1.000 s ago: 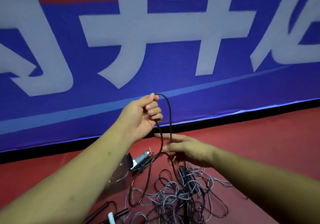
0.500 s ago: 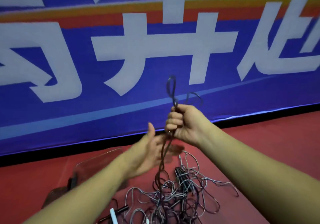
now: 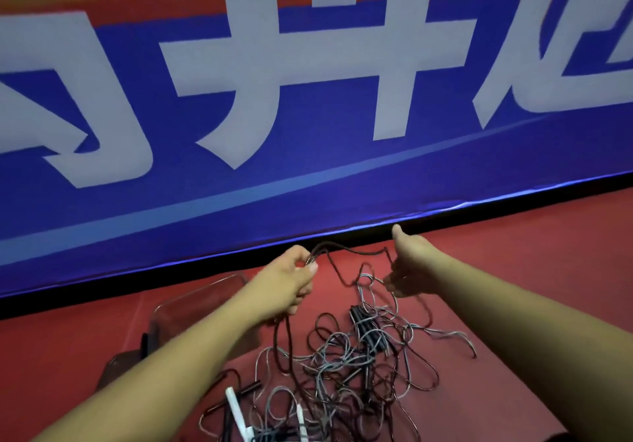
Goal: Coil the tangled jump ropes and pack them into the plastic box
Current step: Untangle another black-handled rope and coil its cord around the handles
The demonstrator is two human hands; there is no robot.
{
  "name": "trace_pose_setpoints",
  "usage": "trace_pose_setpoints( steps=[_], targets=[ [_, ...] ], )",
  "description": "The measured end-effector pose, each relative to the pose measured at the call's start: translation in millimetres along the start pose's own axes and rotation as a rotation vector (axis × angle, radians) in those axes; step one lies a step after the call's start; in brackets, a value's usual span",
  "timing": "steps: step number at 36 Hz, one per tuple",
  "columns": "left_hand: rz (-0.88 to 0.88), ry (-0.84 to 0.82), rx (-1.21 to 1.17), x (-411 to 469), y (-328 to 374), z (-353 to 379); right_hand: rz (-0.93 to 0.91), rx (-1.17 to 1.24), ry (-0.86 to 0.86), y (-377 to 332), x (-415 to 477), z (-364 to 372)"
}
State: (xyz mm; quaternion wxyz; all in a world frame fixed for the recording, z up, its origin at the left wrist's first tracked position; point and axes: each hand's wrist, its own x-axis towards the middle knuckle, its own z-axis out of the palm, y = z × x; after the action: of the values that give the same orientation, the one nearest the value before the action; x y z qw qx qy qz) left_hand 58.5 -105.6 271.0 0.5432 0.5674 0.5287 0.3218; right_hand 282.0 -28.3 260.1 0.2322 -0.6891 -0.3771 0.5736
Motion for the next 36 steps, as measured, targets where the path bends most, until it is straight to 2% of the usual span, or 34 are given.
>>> trace_pose_setpoints(
  steps=[2,3,5,8,10,12,15,17,21,23,25,27,30,32,33,36],
  targets=[
    [0.021,-0.040,0.174,2,0,-2,-0.187,-0.233,0.070,-9,-10,9],
    [0.033,-0.070,0.232,3,1,-2,-0.310,-0.273,0.051,-13,-15,15],
    [0.045,-0.100,0.250,5,0,-3,-0.470,-0.247,-0.126,-17,-27,34],
    [0.052,-0.059,0.207,8,4,-12,-0.511,-0.160,-0.491,-11,-36,59],
    [0.050,-0.042,0.184,11,4,-22,-0.477,-0.120,-0.599,-8,-38,63],
    [0.047,-0.017,0.142,13,0,-35,-0.480,-0.148,-0.630,-9,-37,60],
    [0.045,-0.039,0.216,16,-14,-54,-0.558,-0.153,-0.572,-17,-36,55],
    [-0.010,-0.115,0.320,17,-28,-62,-0.610,-0.032,-0.490,-28,-37,52],
    [-0.241,-0.180,0.362,16,-68,-85,-0.629,0.332,-0.323,-46,-33,36],
    [-0.268,-0.171,0.378,13,-79,-94,-0.605,0.383,-0.169,-45,-23,28],
    [-0.258,-0.100,0.232,12,-76,-93,-0.589,0.234,0.023,-38,-11,22],
    [-0.200,-0.056,0.100,14,-60,-85,-0.560,-0.063,0.148,-28,-1,15],
    [-0.117,-0.069,-0.054,16,-26,-69,-0.437,-0.474,0.157,-17,5,8],
    [-0.118,-0.130,-0.115,13,-6,-58,-0.437,-0.733,0.153,-16,0,9],
    [-0.117,-0.161,-0.108,11,2,-53,-0.502,-0.790,0.101,-18,-4,13],
    [-0.087,-0.230,-0.032,7,18,-39,-0.676,-0.635,-0.259,-21,-23,36]
  ],
)
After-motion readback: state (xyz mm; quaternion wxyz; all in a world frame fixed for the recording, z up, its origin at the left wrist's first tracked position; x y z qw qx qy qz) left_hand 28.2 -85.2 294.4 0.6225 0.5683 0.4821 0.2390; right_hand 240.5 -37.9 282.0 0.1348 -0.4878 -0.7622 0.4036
